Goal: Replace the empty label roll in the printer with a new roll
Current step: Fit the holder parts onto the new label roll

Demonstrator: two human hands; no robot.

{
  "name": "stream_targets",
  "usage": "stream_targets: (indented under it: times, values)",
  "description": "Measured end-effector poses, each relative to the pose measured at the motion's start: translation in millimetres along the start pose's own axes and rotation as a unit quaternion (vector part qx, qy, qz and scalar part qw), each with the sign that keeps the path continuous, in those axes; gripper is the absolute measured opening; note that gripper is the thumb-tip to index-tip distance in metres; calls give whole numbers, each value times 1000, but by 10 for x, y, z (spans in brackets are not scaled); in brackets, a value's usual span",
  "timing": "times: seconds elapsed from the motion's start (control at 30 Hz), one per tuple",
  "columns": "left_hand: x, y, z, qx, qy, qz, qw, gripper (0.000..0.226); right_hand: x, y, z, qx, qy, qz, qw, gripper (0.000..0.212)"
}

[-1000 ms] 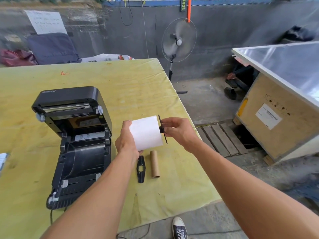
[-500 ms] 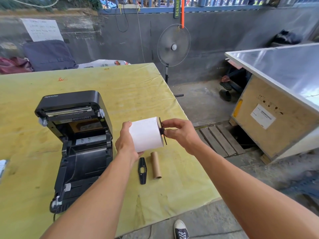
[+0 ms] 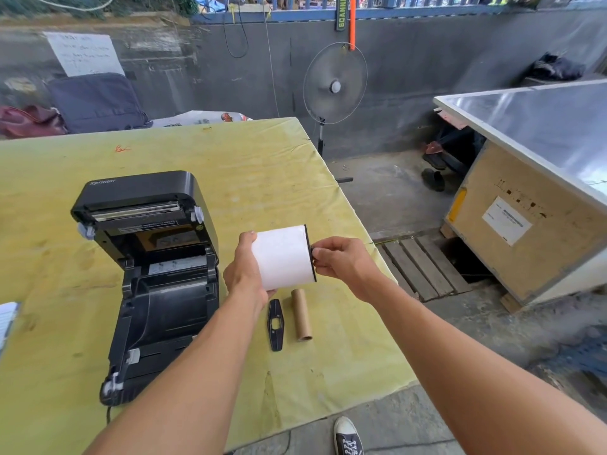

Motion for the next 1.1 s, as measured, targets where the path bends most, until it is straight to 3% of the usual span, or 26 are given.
stream_targets:
  times: [0.17,0.23,0.27,0.47,0.6,0.77,0.87,0.97,1.03,1.1]
  values:
    - [23,3,86,-32,-9,15,999,52,-192,-79,178,34,37,154,987,70]
    - [23,0,125,-38,-8,28,999,52,-231,-82,265,40,93,176,979,96]
    - [26,6,141,-39,-9,34,999,51,-236,-70,275,29,108,177,978,98]
    - [91,17,274,-8,-7,30,999,45,-336,64,115,-70,117,166,977,77]
    - [102,41,380,61,0,2,998,68,-357,169,9,-75,118,157,978,74]
    - [100,134,286,66,-3,-25,997,55,-365,283,-94,-51,116,141,982,72]
    - [110,213,157,21,26,-7,999,38,-355,346,-119,-31,107,129,985,73]
    - [186,315,-140,-96,198,38,975,6,-360,401,-119,-17,114,125,985,68]
    - [301,337,-289,-158,354,48,921,20,-361,433,-117,-9,118,126,985,67]
    - [443,296,-367,-171,441,39,880,36,-366,460,-116,-4,123,126,984,64]
Point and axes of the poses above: each hand's wrist, its own y-axis towards the middle knuckle, its own z-axis out of the palm, x = y × z, the point moved 9 cm from there along y, towards the middle knuckle, and after that the axes turned 7 degrees about -z, right-handed, at the moved point
